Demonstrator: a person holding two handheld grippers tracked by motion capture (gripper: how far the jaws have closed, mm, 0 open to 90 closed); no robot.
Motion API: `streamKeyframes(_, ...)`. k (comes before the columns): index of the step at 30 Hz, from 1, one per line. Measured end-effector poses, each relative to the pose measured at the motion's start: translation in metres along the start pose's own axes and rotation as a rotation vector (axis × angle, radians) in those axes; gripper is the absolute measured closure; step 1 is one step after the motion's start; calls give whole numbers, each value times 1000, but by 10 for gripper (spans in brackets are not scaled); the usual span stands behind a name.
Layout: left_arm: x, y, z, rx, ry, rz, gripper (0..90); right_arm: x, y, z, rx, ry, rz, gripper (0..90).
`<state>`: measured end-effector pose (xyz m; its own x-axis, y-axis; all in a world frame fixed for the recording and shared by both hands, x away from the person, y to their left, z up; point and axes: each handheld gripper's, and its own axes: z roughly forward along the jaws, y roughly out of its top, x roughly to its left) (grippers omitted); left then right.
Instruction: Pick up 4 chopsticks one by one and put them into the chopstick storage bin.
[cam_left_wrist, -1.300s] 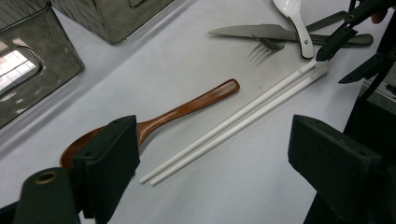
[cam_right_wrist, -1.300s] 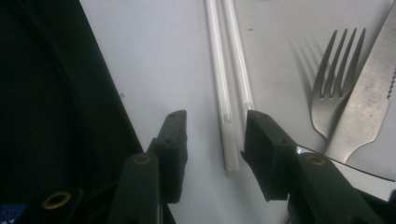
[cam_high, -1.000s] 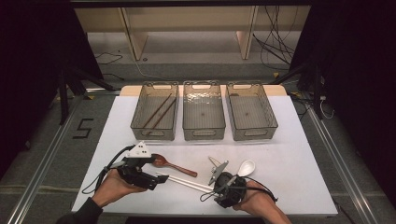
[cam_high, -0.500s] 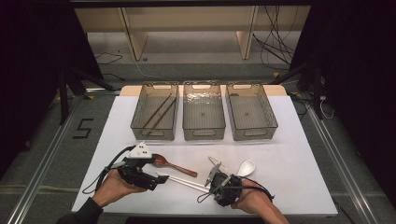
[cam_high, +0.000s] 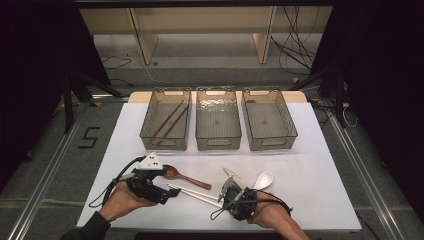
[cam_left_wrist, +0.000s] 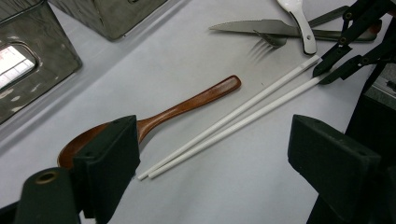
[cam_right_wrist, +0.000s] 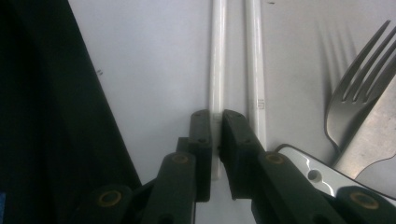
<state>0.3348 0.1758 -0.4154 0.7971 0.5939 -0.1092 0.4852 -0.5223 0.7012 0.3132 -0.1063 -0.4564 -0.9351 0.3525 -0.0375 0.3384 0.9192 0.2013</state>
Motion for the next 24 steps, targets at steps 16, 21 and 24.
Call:
streamKeyframes(16, 3, -2, 2, 16, -2, 5, 165, 2, -2, -2, 24, 12, -35, 842)
streamKeyframes(21, 1, -3, 5, 30, -14, 21, 172, 3, -2, -9, 14, -3, -60, 842)
streamKeyframes(24, -3, -3, 10, 51, -34, 48, 183, 4, -1, -13, -1, -6, -63, 843)
